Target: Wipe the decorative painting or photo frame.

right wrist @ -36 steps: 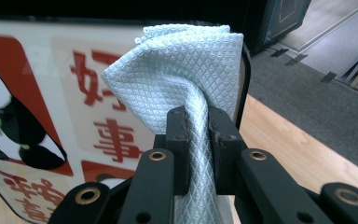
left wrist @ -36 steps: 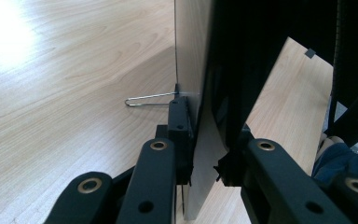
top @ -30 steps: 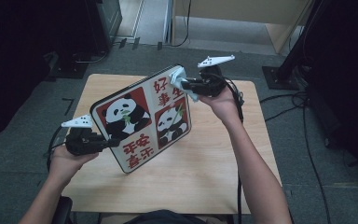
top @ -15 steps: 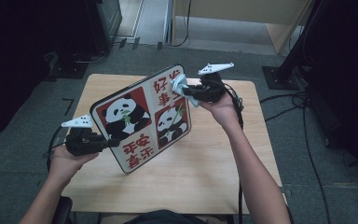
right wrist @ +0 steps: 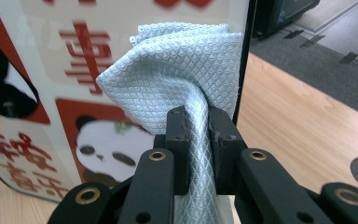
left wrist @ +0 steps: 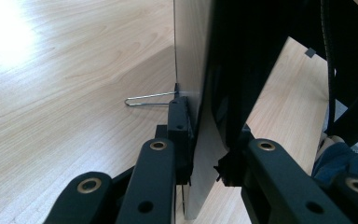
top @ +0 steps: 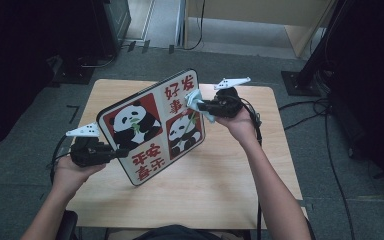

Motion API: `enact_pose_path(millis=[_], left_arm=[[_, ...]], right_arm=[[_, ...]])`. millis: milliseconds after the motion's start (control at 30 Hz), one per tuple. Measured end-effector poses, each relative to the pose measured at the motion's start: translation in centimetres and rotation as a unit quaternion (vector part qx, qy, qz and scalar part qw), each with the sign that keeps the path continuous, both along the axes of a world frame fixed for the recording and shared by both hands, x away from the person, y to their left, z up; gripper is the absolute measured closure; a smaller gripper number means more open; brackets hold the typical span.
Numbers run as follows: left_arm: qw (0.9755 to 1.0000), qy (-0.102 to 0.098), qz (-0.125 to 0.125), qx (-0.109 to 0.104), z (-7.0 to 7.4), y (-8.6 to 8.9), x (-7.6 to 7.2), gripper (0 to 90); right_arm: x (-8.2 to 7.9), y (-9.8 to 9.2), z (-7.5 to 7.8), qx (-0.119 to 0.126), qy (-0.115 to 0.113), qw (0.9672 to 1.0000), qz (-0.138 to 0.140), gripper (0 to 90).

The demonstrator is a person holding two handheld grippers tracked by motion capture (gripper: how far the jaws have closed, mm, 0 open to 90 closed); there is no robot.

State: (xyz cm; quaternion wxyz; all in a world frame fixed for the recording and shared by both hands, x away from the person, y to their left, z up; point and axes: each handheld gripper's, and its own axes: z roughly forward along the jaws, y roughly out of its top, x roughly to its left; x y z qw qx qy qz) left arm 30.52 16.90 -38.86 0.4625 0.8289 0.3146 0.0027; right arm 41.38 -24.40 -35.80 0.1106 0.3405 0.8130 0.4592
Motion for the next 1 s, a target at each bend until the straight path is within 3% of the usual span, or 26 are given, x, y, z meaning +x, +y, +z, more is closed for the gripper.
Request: enact_pose_path(millis=[400, 667, 1000], left_arm=[[1.0000, 0.002, 0.001, -0.002, 0.0, 0.0, 0.0, 78.7], [1.0000, 0.002, 0.000, -0.001, 0.0, 0.0, 0.0, 78.7], [1.0000, 0.001, -0.002, 0.000, 0.0, 0.0, 0.0, 78.4]], right_arm=[[-0.3, -1.0, -3.4, -0.001, 0.033, 0.9995, 0.002, 80.8], [-0.7, -1.3, -5.5, 0.007, 0.031, 0.9995, 0.001, 80.7], [-1.3, -1.8, -8.8, -0.003, 0.056, 0.9984, -0.009, 80.7]])
